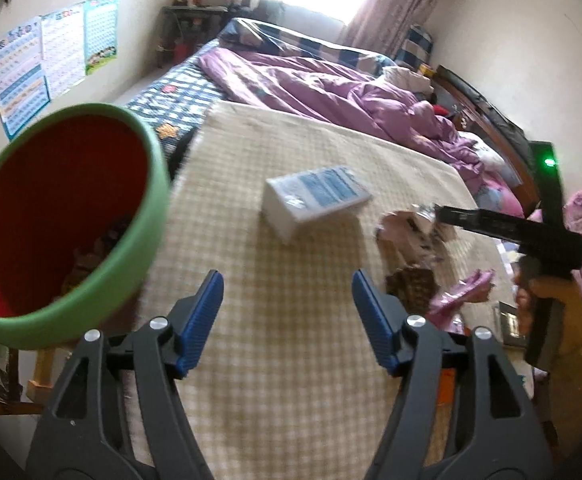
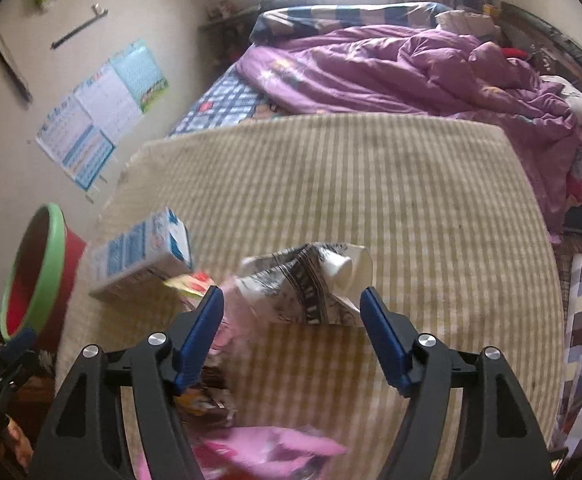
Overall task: Collect trash
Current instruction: 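Return both grippers to the trash on the mat, then grasp the dark brown wrapper with the left gripper while the right gripper grasps the crumpled printed paper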
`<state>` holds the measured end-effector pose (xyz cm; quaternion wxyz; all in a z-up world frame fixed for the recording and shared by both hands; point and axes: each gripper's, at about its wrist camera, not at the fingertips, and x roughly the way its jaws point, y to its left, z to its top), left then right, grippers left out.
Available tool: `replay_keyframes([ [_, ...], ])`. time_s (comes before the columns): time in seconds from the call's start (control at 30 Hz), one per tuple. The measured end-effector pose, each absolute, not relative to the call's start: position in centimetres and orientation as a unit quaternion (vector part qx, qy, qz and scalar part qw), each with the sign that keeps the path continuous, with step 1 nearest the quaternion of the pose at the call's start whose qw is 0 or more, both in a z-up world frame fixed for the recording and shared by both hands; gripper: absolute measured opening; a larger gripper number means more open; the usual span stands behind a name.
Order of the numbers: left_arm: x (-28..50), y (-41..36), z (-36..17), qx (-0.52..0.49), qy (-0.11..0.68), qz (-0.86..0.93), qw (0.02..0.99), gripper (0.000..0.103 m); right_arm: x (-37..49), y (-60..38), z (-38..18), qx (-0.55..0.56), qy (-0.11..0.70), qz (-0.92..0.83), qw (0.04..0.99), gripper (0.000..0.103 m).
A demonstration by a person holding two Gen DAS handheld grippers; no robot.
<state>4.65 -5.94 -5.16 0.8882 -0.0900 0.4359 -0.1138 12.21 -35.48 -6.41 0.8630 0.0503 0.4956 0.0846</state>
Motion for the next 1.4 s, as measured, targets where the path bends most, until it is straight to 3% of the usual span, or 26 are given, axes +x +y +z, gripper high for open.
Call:
replay_keyframes([
  [0.1,4.7,-7.9,-5.3,-0.089,0.442,-0.128,0.883,0.064,12.3,-36.0,-6.9,0.058,0.499,0.1,0.859,0.066],
  [0.17,4.8,-9.3,-5.6,-0.088,0.448,-0.139,0.879,0.064,12.3,-36.5,-7.2,0.061,0.5,0.111,0.857,0.056],
  [0.33,5.5,-12.5,-6.6,-0.087,0.468,-0.157,0.865,0.064,12.4,-37.6,-7.4,0.084,0.501,0.133,0.851,0.012],
  [0.4,5.9,-13.9,-7.2,-0.086,0.477,-0.167,0.859,0.064,12.3,-38.2,-7.4,0.095,0.5,0.14,0.849,0.003],
  [0.7,8.1,-18.0,-8.6,-0.077,0.501,-0.194,0.84,0.064,10.8,-39.1,-5.9,0.108,0.48,0.161,0.856,0.0],
  [0.8,8.7,-19.0,-9.5,-0.068,0.511,-0.197,0.834,0.064,10.9,-39.7,-5.6,0.119,0.468,0.157,0.862,0.01],
  [0.9,9.0,-19.6,-10.2,-0.059,0.518,-0.195,0.831,0.063,11.5,-40.2,-5.1,0.127,0.462,0.154,0.864,0.048],
  [0.93,9.1,-19.7,-10.3,-0.059,0.52,-0.194,0.83,0.055,11.8,-40.1,-5.0,0.126,0.46,0.153,0.866,0.05],
  [0.97,9.2,-19.6,-10.5,-0.063,0.523,-0.194,0.827,0.054,12.0,-40.1,-4.9,0.125,0.458,0.152,0.867,0.05],
  [1.03,9.0,-19.3,-10.6,-0.072,0.523,-0.191,0.827,0.053,12.6,-39.8,-4.9,0.129,0.458,0.152,0.866,0.063],
  [1.23,7.6,-17.5,-9.4,-0.071,0.507,-0.169,0.842,0.049,15.0,-37.5,-6.1,0.131,0.478,0.161,0.854,0.078],
  [1.37,6.6,-15.5,-8.7,-0.082,0.503,-0.146,0.848,0.048,16.1,-36.4,-7.2,0.118,0.495,0.162,0.845,0.078],
  [1.4,6.5,-15.1,-8.7,-0.085,0.503,-0.141,0.848,0.048,16.3,-36.2,-7.5,0.115,0.5,0.163,0.843,0.074],
])
